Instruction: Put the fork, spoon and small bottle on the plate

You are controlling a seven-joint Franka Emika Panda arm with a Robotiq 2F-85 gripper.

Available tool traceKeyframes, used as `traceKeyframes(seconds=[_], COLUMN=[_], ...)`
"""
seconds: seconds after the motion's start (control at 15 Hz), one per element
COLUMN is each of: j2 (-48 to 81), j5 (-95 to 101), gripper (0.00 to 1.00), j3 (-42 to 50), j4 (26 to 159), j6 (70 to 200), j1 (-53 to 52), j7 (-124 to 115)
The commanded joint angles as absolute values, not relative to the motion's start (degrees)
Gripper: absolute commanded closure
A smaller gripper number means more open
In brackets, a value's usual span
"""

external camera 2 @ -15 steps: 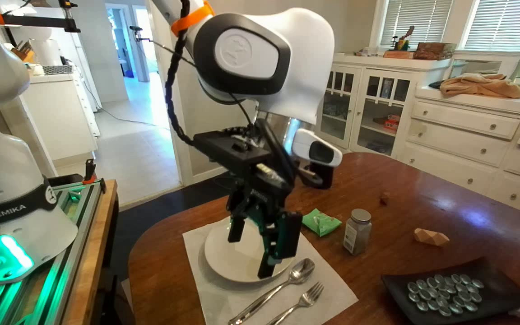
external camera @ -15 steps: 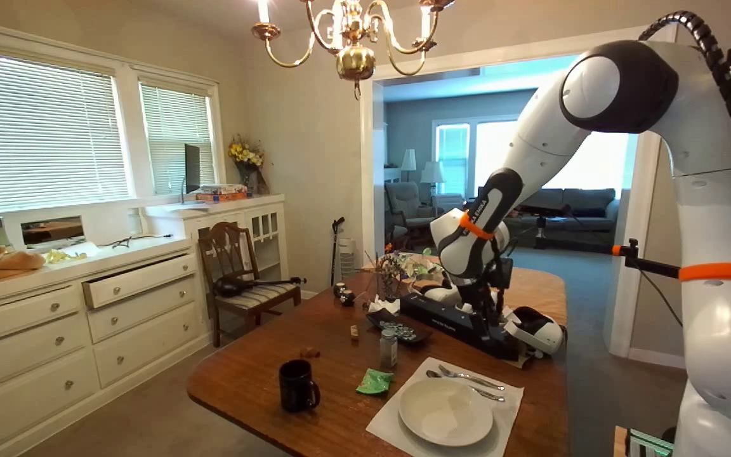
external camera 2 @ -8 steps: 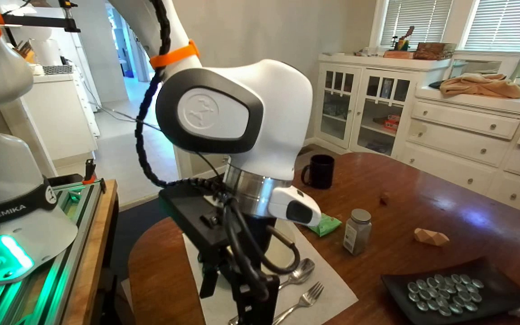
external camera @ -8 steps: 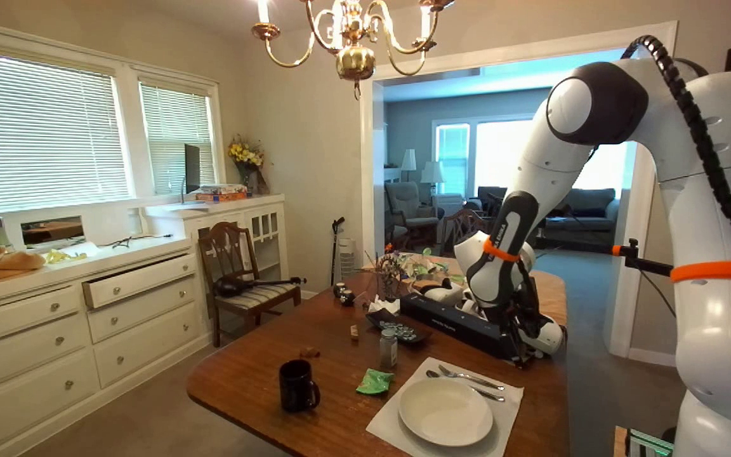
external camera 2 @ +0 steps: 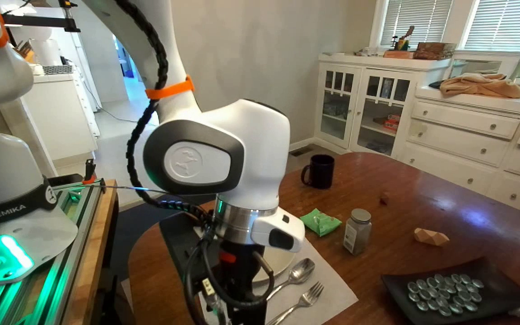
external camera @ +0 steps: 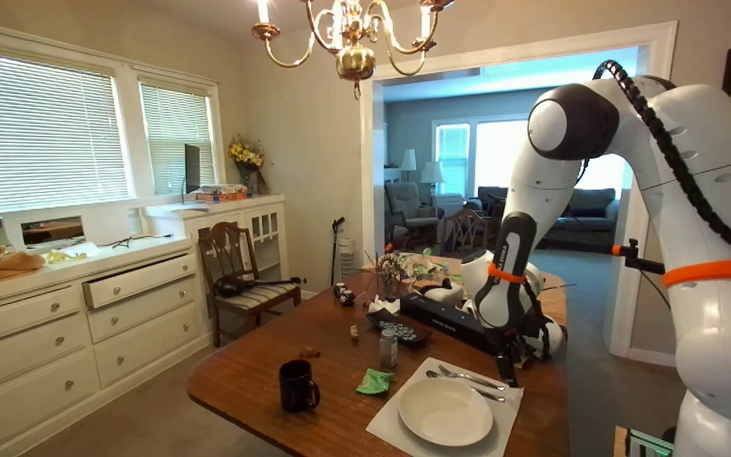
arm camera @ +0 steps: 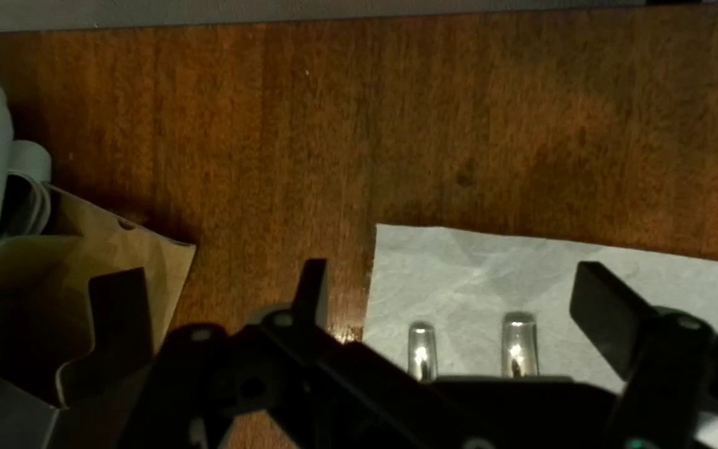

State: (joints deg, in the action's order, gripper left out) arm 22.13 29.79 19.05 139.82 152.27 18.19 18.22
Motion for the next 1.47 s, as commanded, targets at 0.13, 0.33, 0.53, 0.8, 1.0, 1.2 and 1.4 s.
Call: traceKeyframes(seconds=[0.13,0.33,0.53,0.8,1.0,1.2,1.4], j2=[22.0,22.3,23.0,24.6,25.2,26.4,26.2], j5=[29.4,32.4,34.6,33.6,28.8,23.1,19.0], gripper=[0.00,0.00,0.00,0.00,0.00,0.00,0.00], j3=[19.8,21.3,21.9,19.8,13.4,5.2,-0.8], j4=[140.5,141.2,142.2,143.4,144.1,143.3,143.1], j6=[152.2,156.0,162.3,173.5,178.1,178.5,178.3], j1=[18.0,17.4,17.6,20.0,24.6,30.6,36.1], j7=[18.8,17.6,18.7,23.2,27.7,30.8,33.2])
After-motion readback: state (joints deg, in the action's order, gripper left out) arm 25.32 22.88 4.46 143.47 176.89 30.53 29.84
